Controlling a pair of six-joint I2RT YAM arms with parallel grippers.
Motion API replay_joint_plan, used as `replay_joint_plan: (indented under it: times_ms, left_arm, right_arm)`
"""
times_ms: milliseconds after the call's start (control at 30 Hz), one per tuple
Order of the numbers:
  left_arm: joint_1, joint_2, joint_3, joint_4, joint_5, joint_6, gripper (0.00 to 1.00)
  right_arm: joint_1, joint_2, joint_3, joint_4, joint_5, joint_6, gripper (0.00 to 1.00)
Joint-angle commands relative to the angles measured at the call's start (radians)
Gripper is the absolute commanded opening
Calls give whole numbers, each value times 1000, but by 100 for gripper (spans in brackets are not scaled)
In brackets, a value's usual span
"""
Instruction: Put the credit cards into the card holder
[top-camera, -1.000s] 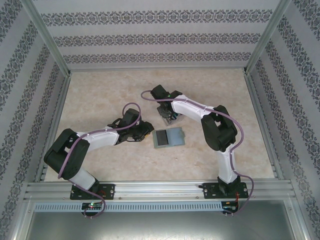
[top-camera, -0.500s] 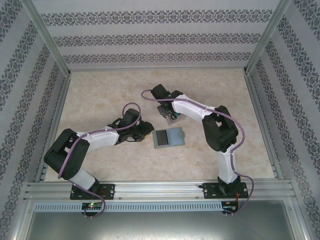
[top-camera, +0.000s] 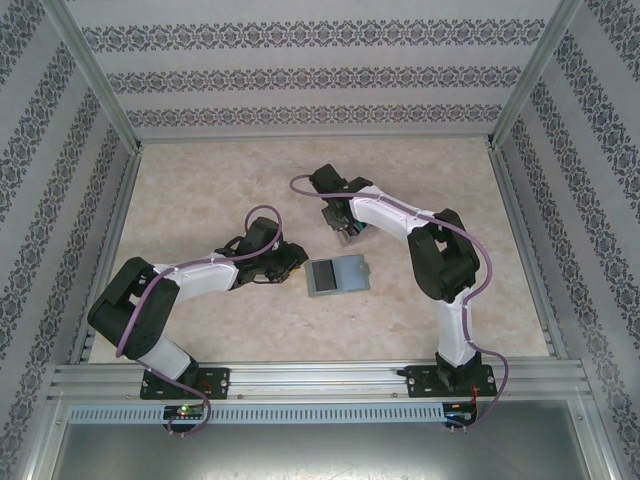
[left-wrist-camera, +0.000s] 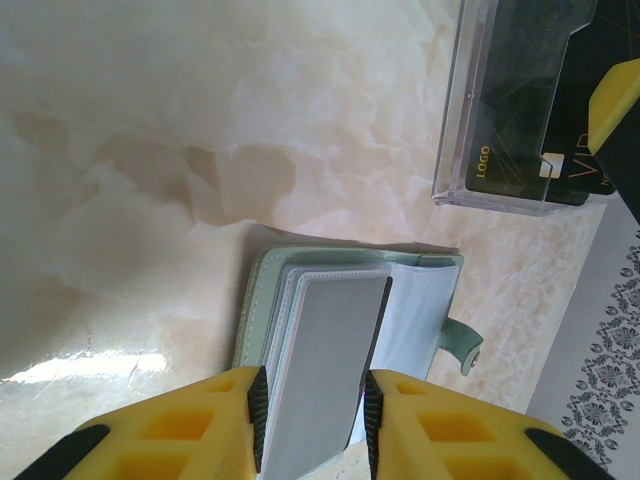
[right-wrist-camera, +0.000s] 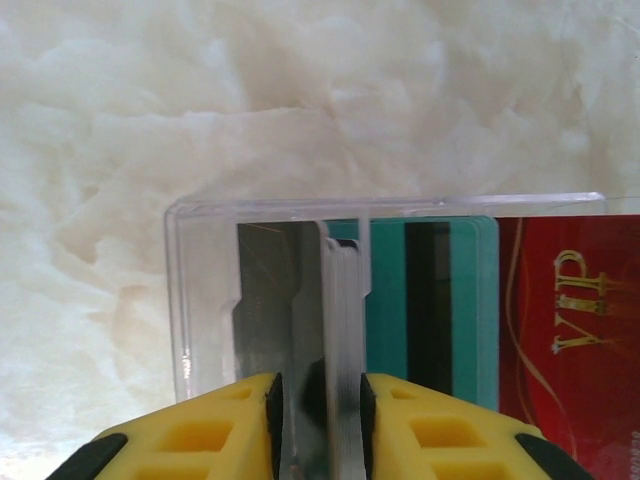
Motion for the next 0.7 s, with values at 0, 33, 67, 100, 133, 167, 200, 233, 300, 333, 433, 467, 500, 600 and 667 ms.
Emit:
replay_joint_plan:
  times_ms: [0, 33, 67, 100, 133, 167, 200, 233, 300, 333, 433, 467, 500, 600, 667]
  left_arm:
    - [11, -3, 17, -21, -5, 14, 34]
    - [11, -3, 17, -21, -5, 13, 34]
    - [11, -2, 18, -20, -3, 14, 34]
    - [11, -2, 19, -22, -2, 14, 34]
    - [11, -1, 21, -23, -1, 15, 34]
    - [11, -1, 21, -25, -1, 16, 34]
    - [10, -1, 21, -25, -3, 17, 34]
    - [11, 0, 21, -25, -2, 17, 34]
    - [11, 3, 23, -26, -1, 17, 34]
    - [11, 4, 23, -25, -1, 15, 34]
    - [11, 5, 20, -19, 0, 13, 34]
    - [11, 5, 20, -19, 1, 12, 34]
    - [10, 5, 20, -19, 0, 13, 34]
    - [11, 7, 24, -20, 1, 14, 34]
    - [10, 10, 30, -22, 4, 15, 34]
  right_arm:
    - [-14, -10, -7, -18, 37, -7, 31]
    - [-17, -7, -6, -20, 38, -7, 32]
    - [-20, -4, -5, -19, 39, -6, 34]
    - [-21, -1, -6, -20, 35, -7, 35]
    - [-23, 2, -3, -20, 33, -7, 35]
    - [-23, 4, -3, -20, 30, -7, 35]
    - [-24, 6, -3, -21, 23, -8, 36]
    - [-24, 10, -2, -21, 13, -10, 36]
    - [-23, 16, -2, -21, 7, -14, 36]
    - [-23, 20, 0, -23, 16, -13, 35]
    - [-24, 31, 2, -26, 17, -19, 36]
    - [-24, 34, 6, -29, 14, -20, 37]
    - [-24, 38, 7, -30, 13, -22, 37]
    - [-25, 53, 19, -37, 14, -25, 38]
    - [-24, 61, 24, -39, 23, -27, 38]
